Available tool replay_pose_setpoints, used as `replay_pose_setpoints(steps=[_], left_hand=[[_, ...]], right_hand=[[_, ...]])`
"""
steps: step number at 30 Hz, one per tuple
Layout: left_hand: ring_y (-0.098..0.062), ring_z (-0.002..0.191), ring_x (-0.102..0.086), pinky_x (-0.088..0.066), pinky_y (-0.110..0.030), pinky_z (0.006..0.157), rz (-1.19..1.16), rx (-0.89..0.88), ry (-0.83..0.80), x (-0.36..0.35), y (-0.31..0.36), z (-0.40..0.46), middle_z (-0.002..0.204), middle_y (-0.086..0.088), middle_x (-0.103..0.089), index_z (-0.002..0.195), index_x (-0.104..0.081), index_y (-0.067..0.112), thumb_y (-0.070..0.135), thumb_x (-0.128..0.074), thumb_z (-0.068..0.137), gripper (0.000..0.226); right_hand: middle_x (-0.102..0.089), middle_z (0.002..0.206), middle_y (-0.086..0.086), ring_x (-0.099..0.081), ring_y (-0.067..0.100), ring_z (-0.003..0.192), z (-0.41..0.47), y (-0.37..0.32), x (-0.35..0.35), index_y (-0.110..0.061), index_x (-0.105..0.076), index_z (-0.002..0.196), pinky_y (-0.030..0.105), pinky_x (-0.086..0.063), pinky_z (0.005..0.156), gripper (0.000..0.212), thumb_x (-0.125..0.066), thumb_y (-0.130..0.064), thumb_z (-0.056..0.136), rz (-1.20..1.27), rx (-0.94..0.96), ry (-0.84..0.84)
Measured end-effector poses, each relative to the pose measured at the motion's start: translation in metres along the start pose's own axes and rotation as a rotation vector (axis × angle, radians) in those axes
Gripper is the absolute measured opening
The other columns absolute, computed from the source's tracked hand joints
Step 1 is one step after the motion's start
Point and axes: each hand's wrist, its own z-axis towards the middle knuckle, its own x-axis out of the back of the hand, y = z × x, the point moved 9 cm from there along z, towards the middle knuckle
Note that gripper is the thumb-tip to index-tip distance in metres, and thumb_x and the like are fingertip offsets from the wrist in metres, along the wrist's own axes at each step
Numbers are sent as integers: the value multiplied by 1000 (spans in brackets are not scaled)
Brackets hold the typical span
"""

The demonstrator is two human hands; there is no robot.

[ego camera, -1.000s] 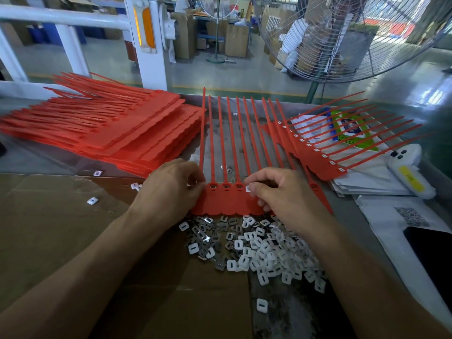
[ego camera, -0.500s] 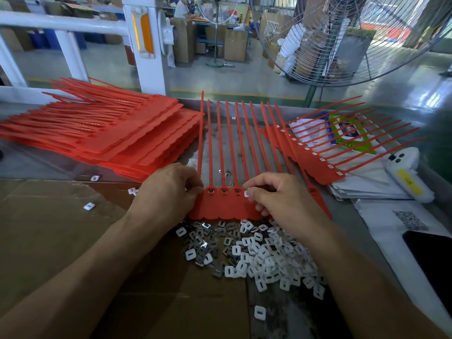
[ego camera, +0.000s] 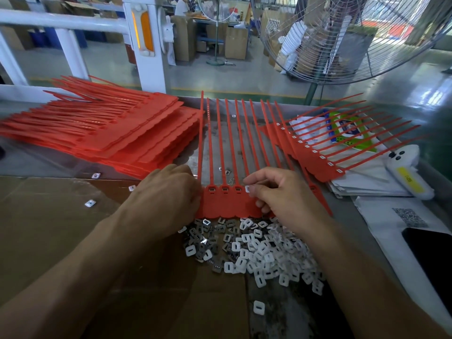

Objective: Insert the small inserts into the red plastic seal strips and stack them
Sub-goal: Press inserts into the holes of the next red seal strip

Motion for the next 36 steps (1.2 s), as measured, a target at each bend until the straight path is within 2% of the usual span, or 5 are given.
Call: replay_pose_setpoints(steps=[10,18,23,31,36], left_hand=[[-12,95,-62,-49,-31,82,-201,130,243,11,-18,-1,98,10,-68,104,-76,25,24,-68,94,14],[2,91,-64,-52,-14,80,-450,-22,328,13,12,-1,99,19,-66,113,-73,27,25,-71,91,23],[-4,89,-64,-55,-27,78,-440,-124,367,15,37,-3,100,16,-65,114,-68,26,33,-69,89,26],[-6,87,-61,-49,-22,78,-506,-54,465,23,37,-7,88,19,-61,97,-63,33,49,-73,82,25],[-4,84,-60,-51,-32,83,-484,-67,466,25,42,-7,87,17,-62,96,-66,26,46,-67,85,23]], right_hand=[[-73,71,-15,-68,2,59,-1,1,7,-33,-77,98,11,-48,54,11,-74,-23,95,-6,-16,46],[-77,81,1,-68,9,61,-1,-8,3,-20,-78,96,22,-54,56,8,-71,-17,98,180,32,45],[-76,81,3,-63,10,61,-2,-7,-9,-12,-76,99,21,-50,52,12,-71,-23,98,332,-2,-57],[-65,76,9,-53,17,61,-3,-10,-18,-15,-78,91,24,-44,51,17,-72,-31,96,376,-7,-111],[-66,75,2,-53,15,61,-2,-8,-18,-16,-79,91,23,-44,50,15,-71,-28,97,375,-15,-111]])
